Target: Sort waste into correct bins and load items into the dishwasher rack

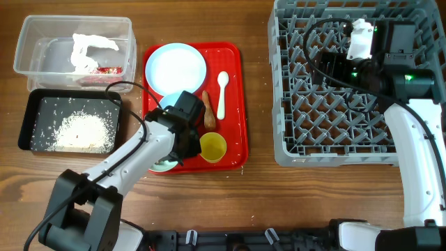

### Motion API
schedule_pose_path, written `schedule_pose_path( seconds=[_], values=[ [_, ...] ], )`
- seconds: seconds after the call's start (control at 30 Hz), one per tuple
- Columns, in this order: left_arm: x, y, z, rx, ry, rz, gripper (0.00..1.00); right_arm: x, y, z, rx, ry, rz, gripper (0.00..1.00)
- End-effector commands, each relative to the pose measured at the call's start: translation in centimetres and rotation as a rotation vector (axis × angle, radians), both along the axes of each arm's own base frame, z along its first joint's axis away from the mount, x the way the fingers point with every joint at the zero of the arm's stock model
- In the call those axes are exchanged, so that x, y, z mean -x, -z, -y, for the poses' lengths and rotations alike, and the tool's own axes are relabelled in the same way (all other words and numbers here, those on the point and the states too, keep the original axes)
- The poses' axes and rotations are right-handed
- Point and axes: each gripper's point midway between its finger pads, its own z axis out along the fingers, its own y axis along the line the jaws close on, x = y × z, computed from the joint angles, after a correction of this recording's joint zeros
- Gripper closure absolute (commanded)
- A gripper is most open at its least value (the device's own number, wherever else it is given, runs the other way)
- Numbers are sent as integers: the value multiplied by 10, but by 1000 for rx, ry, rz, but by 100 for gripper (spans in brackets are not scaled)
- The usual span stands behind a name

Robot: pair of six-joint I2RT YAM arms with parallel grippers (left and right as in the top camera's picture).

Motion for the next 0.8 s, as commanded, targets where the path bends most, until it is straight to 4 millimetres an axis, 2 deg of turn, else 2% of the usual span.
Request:
schedule_pose_path(
  seconds=[0.0,0.13,0.17,0.27,0.37,0.43,0.47,0.53,0.6,0.7,0.77],
  values=[
    [2,5,-6,-37,-6,0,71,-4,-5,-1,-22,5,6,0],
    [-3,4,-10,-62,-8,25,73,-4,-4,-1,-22,5,5,0],
    [-5,4,-10,-58,-8,31,81,-4,-4,-1,-22,5,4,0],
    [-6,4,-9,-55,-8,38,96,-2,-3,-1,-21,5,-5,0],
    [-7,3,-8,-52,-8,38,96,-2,-3,-1,-21,5,-6,0],
    [-7,-6,-1,-12,-3,26,96,-2,-3,-1,-22,5,-6,0],
    [-9,-13,2,11,-5,26,96,-2,-3,-1,-22,5,-6,0],
    [-27,-52,13,78,2,81,96,-2,-3,-1,-21,5,-6,0],
    [-37,-79,19,129,25,126,96,-2,-3,-1,-21,5,-6,0],
    [-45,-115,14,194,18,176,96,-2,-3,-1,-21,5,-5,0],
    [-49,-130,3,246,4,206,96,-2,-3,-1,-21,4,-3,0]
  ],
)
